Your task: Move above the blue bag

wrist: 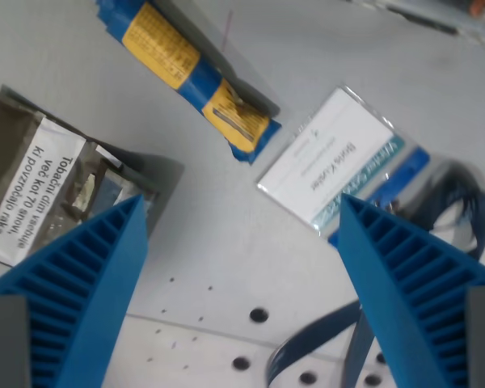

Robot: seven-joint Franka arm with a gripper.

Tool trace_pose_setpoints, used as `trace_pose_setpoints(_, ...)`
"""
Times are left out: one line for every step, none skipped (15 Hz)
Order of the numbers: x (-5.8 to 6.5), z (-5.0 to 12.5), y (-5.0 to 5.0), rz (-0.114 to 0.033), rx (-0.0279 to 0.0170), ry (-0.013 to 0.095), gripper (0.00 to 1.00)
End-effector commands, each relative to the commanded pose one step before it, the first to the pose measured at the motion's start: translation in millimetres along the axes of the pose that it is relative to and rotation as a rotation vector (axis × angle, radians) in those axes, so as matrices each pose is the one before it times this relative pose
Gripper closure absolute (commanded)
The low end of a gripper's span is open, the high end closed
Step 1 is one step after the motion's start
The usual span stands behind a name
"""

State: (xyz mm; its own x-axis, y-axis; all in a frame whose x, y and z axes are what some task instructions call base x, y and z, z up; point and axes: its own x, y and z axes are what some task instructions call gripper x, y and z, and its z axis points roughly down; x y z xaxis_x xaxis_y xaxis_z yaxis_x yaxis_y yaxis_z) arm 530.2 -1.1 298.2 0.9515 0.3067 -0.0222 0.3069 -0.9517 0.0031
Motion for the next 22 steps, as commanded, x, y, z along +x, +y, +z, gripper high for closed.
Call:
trace_pose_setpoints(-1.46,13.72,-5.54,-0.2854,-0.0362,0.0929,0.0)
trace_pose_setpoints(1.19,5.0,-1.51,-0.0279,-0.00203,0.0027,0.0)
trace_pose_setpoints(1.32,5.0,-1.47,-0.0295,-0.00157,0.0019,0.0)
trace_pose_setpoints(1.45,5.0,-1.43,-0.0301,-0.00017,-0.0028,0.0)
trace_pose_setpoints(1.57,5.0,-1.38,-0.0297,-0.00137,-0.0006,0.0)
trace_pose_setpoints(1.65,5.0,-1.31,-0.0269,-0.00168,0.001,0.0)
trace_pose_setpoints(1.72,5.0,-1.23,-0.0271,-0.00069,-0.0013,0.0)
trace_pose_setpoints(1.81,5.0,-1.15,-0.0261,-0.00145,-0.0002,0.0)
trace_pose_setpoints(1.85,5.0,-1.08,-0.0284,-0.00183,0.0004,0.0)
trace_pose_setpoints(1.84,5.0,-1.0,-0.028,-0.00078,-0.0015,0.0)
trace_pose_setpoints(1.81,5.0,-0.93,-0.0287,-0.00213,0.0008,0.0)
trace_pose_setpoints(1.73,5.0,-0.89,-0.0256,-0.00312,0.0029,0.0)
trace_pose_setpoints(1.65,5.0,-0.86,-0.0209,-0.00017,0.0004,0.0)
trace_pose_setpoints(1.59,5.0,-0.82,-0.0172,-0.002,0.0031,0.0)
trace_pose_setpoints(1.52,5.0,-0.79,-0.0141,-0.00036,0.001,0.0)
trace_pose_setpoints(1.47,5.0,-0.76,-0.013,-0.00176,0.0021,0.0)
trace_pose_setpoints(1.4,5.0,-0.75,-0.0122,-0.00098,0.0024,0.0)
trace_pose_setpoints(1.34,5.0,-0.71,-0.0108,-0.00054,0.0,0.0)
trace_pose_setpoints(1.25,4.82,-0.66,-0.0084,-0.00101,0.0018,0.0)
trace_pose_setpoints(1.16,4.45,-0.6,-0.0074,-0.00004,-0.0012,0.0)
trace_pose_setpoints(1.09,4.05,-0.55,-0.0056,-0.00229,0.0003,0.0)
trace_pose_setpoints(1.0,3.67,-0.51,0.0004,-0.00112,-0.001,0.0)
